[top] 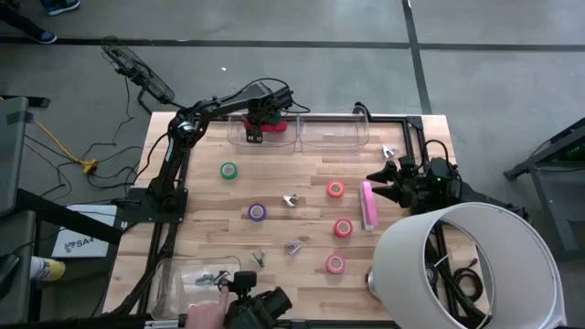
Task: Pick and place Stapler, Stapler remover, tape
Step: Put the red stapler into the top left transparent bin, then put the green tape into the top right transparent bin
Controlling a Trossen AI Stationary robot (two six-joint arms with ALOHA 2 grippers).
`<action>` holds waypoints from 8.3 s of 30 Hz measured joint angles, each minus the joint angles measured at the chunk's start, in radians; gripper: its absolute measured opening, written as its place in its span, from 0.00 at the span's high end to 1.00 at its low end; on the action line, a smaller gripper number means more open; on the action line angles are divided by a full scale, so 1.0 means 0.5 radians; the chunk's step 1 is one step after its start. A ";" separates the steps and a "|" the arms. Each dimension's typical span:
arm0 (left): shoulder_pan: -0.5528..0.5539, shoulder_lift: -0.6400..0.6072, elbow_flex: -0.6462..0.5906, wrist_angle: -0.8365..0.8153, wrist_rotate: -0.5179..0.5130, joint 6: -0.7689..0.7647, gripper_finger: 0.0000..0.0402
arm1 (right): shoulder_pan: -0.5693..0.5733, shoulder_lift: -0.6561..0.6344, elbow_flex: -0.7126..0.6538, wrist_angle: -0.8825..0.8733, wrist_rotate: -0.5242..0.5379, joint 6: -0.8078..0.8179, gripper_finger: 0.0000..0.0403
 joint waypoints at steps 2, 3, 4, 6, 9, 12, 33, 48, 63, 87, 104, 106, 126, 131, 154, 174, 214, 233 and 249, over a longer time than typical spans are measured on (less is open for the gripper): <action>-0.019 -0.001 0.000 -0.018 -0.067 -0.013 0.32 | 0.001 0.000 0.000 0.000 -0.001 0.000 0.16; -0.027 -0.001 0.000 -0.021 -0.091 -0.028 0.32 | 0.000 0.000 0.000 0.000 0.000 0.000 0.16; -0.037 -0.001 0.000 -0.025 -0.115 -0.042 0.32 | 0.001 0.000 0.000 0.000 0.000 0.000 0.16; -0.060 -0.001 0.000 -0.039 -0.167 -0.050 0.32 | 0.001 0.000 0.000 0.000 0.000 0.000 0.16; -0.091 -0.001 0.000 -0.036 -0.202 -0.050 0.32 | 0.001 0.000 0.000 0.000 0.000 0.000 0.16; -0.112 -0.001 0.000 -0.033 -0.195 -0.050 0.36 | 0.001 0.000 0.000 0.000 0.000 0.000 0.16; -0.190 -0.001 -0.001 -0.071 -0.186 -0.273 0.12 | 0.000 0.000 0.000 0.000 -0.001 0.000 0.16; -0.239 -0.002 0.174 -0.243 -0.136 -0.534 0.06 | 0.001 0.000 0.000 0.000 -0.001 0.000 0.16; -0.239 -0.200 0.871 -0.435 0.177 -0.762 0.06 | 0.001 -0.001 0.000 0.000 0.000 0.000 0.16; -0.227 -0.945 0.163 -0.601 0.815 -1.528 0.06 | 0.000 -0.001 0.000 -0.001 -0.001 0.000 0.16; -0.485 -1.131 -1.151 0.022 0.921 -1.901 0.06 | 0.001 -0.001 0.000 -0.001 -0.001 0.000 0.16; -0.506 -1.131 -1.253 0.126 0.918 -1.933 0.06 | 0.000 -0.001 0.000 0.000 -0.001 0.000 0.16; -0.500 -1.133 -1.755 0.698 0.818 -1.986 0.06 | 0.000 -0.001 0.000 0.000 -0.001 0.000 0.16; -0.500 -1.133 -1.844 0.793 0.847 -1.984 0.06 | 0.000 -0.001 0.000 -0.001 0.000 0.000 0.16; -0.500 -1.133 -1.894 0.831 0.844 -1.931 0.58 | 0.000 -0.001 0.000 0.000 0.000 0.000 0.16; -0.501 -1.133 -1.891 0.815 0.892 -1.753 0.93 | 0.001 -0.001 0.000 0.000 -0.001 0.000 0.16; -0.502 -1.912 -1.649 1.136 1.539 -1.458 0.92 | 0.001 -0.001 0.000 0.001 0.018 -0.015 0.16; -0.502 -1.920 -1.598 1.636 1.712 -1.587 0.93 | 0.001 -0.001 0.000 0.025 0.217 0.006 0.16; -0.501 -1.920 -1.598 1.930 1.771 -1.670 0.93 | 0.000 0.022 0.000 0.326 0.359 -0.053 0.16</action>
